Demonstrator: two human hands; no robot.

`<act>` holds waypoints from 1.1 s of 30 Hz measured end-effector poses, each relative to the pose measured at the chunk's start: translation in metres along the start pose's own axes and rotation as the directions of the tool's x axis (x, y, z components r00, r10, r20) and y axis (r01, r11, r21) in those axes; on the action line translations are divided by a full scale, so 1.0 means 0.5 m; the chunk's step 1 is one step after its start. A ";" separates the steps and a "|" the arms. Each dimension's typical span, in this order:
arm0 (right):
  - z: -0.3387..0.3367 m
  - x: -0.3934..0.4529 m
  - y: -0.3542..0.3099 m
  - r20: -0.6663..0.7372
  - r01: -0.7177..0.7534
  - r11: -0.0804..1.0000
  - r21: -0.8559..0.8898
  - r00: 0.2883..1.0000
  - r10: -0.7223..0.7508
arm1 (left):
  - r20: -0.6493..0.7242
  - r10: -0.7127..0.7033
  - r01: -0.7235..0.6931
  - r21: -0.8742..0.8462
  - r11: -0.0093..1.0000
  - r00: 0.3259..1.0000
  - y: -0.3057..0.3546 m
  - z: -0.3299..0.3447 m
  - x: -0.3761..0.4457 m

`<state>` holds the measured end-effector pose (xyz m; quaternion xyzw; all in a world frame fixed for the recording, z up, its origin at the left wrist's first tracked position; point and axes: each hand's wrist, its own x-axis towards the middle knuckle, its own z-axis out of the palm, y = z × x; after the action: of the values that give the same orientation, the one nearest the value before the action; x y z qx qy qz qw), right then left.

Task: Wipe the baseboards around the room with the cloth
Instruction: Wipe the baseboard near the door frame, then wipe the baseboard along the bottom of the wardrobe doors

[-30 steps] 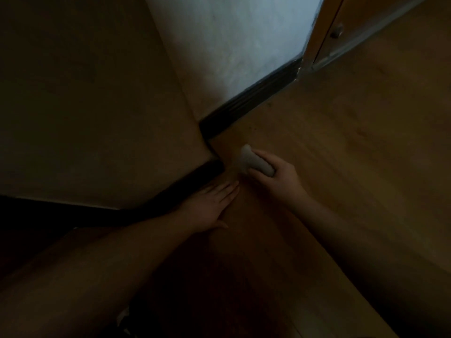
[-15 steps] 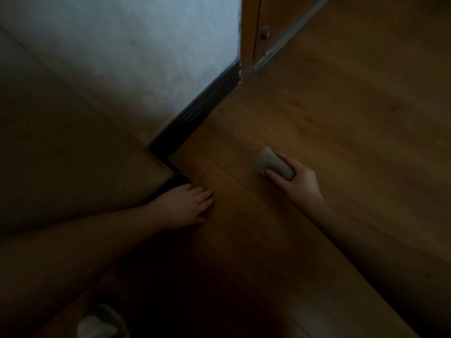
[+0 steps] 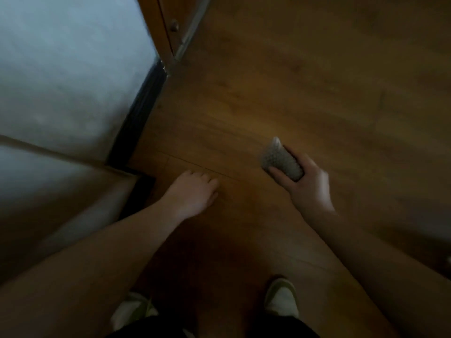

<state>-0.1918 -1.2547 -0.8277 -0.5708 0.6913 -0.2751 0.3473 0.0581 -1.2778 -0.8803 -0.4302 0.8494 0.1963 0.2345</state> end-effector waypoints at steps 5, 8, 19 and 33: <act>-0.142 -0.137 -0.140 -0.079 -0.173 0.977 0.124 0.980 0.183 | -0.221 0.005 -0.021 -0.070 0.997 0.975 0.068 -0.190 -0.121; -0.243 -0.214 -0.274 -0.125 -0.240 0.951 0.197 0.955 0.267 | -0.291 -0.017 -0.037 -0.180 0.983 0.957 0.111 -0.311 -0.239; -0.605 -0.420 -0.783 0.018 -0.261 0.897 0.358 0.962 0.273 | -0.244 -0.211 -0.032 -0.722 0.691 0.946 0.272 -0.806 -0.737; -0.759 -0.499 -1.108 0.422 -0.506 0.174 0.845 0.830 0.366 | -0.354 0.113 -0.366 -0.822 0.436 0.928 0.296 -1.133 -0.944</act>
<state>-0.1351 -1.1257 -0.1252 -0.0556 0.5114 -0.4742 0.7145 0.0517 -1.1978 -0.1324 -0.3834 0.7020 0.5793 -0.1569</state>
